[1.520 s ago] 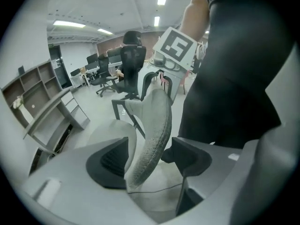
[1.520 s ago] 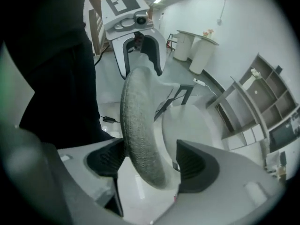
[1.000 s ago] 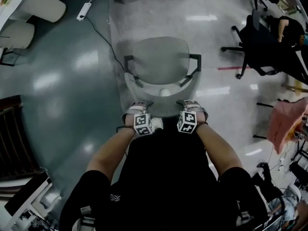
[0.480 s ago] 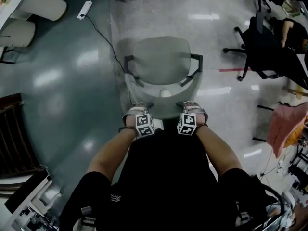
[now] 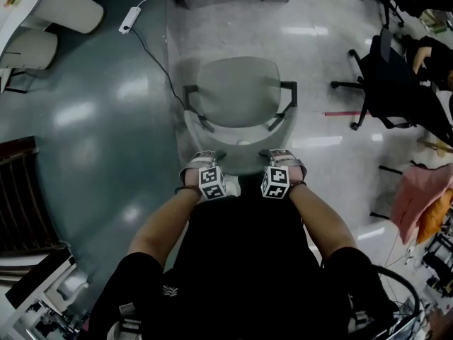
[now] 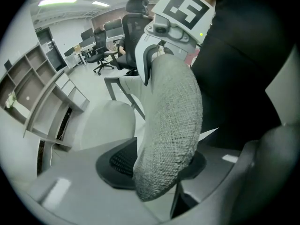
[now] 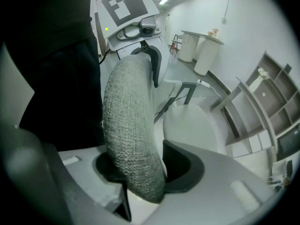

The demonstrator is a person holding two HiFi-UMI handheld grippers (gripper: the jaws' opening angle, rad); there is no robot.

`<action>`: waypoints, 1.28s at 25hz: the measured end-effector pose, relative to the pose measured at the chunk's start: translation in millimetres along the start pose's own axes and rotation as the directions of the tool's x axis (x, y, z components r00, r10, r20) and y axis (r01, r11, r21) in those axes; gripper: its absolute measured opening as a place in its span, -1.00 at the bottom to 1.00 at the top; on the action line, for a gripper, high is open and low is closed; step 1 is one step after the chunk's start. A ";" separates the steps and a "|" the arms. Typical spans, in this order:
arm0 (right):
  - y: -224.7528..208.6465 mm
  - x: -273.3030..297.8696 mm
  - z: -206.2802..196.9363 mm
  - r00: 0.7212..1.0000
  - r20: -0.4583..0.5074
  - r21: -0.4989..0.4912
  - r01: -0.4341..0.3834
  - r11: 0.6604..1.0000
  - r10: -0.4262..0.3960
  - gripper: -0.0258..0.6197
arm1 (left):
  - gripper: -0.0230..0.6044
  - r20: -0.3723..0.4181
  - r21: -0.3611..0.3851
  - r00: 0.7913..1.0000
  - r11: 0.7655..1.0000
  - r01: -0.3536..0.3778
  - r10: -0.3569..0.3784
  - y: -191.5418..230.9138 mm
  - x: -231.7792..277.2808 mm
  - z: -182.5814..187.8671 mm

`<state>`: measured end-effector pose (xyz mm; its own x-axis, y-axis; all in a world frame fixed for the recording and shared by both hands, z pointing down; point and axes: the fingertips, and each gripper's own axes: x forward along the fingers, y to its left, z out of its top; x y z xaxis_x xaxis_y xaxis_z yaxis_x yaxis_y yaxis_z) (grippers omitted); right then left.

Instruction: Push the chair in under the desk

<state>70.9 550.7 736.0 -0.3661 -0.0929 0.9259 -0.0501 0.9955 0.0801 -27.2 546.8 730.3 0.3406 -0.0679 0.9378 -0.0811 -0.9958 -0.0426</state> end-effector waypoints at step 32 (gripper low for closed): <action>-116.7 13.6 18.2 1.000 0.015 0.009 -0.024 1.000 0.024 -0.41 | -0.28 -0.033 -0.041 0.999 0.999 -0.006 0.005 122.3 0.9 -8.4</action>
<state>54.9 432.9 732.5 -0.3815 -0.0694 0.9218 -0.0499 0.9973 0.0544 -44.6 425.5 728.9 0.3087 -0.0704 0.9485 -0.1213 -0.9920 -0.0341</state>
